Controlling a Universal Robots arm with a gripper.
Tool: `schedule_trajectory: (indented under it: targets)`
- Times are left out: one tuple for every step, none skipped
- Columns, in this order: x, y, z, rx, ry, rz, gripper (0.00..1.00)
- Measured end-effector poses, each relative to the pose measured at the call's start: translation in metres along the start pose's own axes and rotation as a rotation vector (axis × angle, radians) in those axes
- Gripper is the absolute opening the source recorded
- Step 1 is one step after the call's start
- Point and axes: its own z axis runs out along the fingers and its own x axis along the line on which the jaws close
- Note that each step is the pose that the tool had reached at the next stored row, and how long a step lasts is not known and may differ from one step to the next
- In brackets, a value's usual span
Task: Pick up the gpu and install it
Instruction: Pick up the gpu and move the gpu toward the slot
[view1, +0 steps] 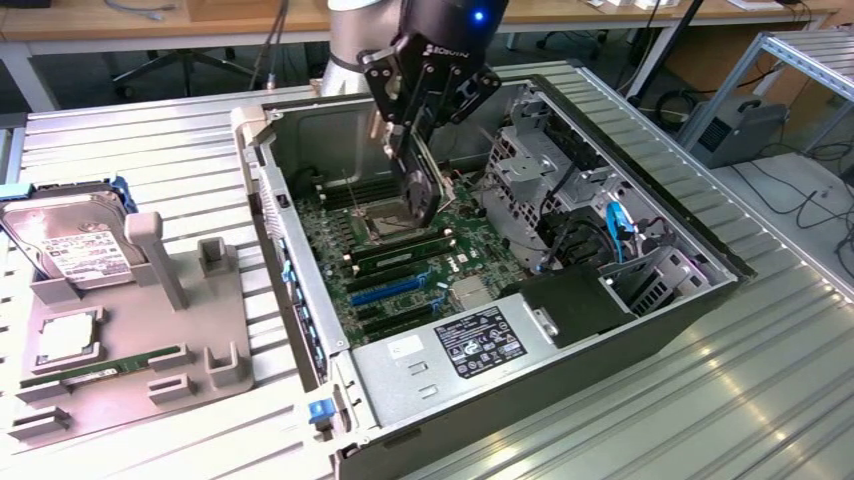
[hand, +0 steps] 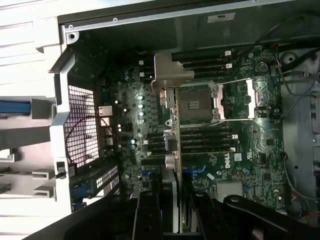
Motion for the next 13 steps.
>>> schedule_trajectory:
  targets:
    - [-0.002, 0.0002, 0.0003, 0.0003, 0.0001, 0.000, 0.27]
    - [-0.004, 0.0003, 0.0006, 0.0005, 0.0001, 0.000, 0.27]
    - [-0.006, 0.0005, 0.0009, 0.0007, 0.0000, 0.000, 0.27]
    - [-0.008, 0.0006, 0.0011, 0.0008, 0.0000, 0.000, 0.27]
    - [-0.010, 0.0008, 0.0014, 0.0010, 0.0000, 0.000, 0.27]
    - [-0.012, 0.0009, 0.0017, 0.0012, 0.0000, 0.000, 0.27]
    - [-0.014, 0.0011, 0.0019, 0.0013, 0.0000, 0.000, 0.27]
    - [-0.017, 0.0012, 0.0021, 0.0015, 0.0000, 0.000, 0.27]
    - [-0.019, 0.0014, 0.0024, 0.0017, -0.0001, 0.000, 0.27]
    - [-0.022, 0.0017, 0.0029, 0.0021, -0.0001, 0.000, 0.27]
    - [-0.025, 0.0019, 0.0037, 0.0025, 0.0000, 0.000, 0.27]
    - [-0.027, 0.0020, 0.0042, 0.0028, -0.0001, 0.000, 0.27]
    - [-0.029, 0.0022, 0.0049, 0.0032, -0.0001, 0.000, 0.27]
